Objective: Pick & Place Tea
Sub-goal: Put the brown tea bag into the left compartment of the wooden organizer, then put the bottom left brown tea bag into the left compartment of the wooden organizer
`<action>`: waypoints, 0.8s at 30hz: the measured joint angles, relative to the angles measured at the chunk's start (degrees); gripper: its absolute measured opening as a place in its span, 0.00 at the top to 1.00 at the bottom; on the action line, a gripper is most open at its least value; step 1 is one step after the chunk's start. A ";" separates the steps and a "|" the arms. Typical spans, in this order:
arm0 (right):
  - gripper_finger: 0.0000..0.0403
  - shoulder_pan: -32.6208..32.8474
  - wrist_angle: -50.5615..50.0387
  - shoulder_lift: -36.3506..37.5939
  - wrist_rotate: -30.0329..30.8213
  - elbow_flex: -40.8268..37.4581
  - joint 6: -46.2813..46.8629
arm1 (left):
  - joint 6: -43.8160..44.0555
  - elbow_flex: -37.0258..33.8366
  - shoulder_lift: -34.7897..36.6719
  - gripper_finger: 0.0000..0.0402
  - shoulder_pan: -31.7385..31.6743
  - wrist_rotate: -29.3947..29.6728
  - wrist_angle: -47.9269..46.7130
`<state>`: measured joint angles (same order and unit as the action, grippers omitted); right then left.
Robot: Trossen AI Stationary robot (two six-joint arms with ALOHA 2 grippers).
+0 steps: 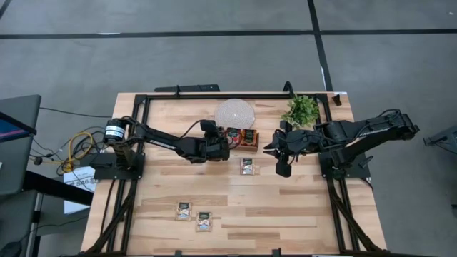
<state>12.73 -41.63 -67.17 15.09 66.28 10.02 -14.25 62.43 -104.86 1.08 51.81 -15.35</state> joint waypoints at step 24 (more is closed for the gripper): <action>0.88 0.00 0.57 -0.01 0.00 -0.04 0.03 | -9.20 1.38 5.72 0.70 0.54 18.62 -1.11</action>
<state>12.73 -41.06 -67.18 15.09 66.24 10.05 -23.45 63.81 -99.14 1.62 70.43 -16.46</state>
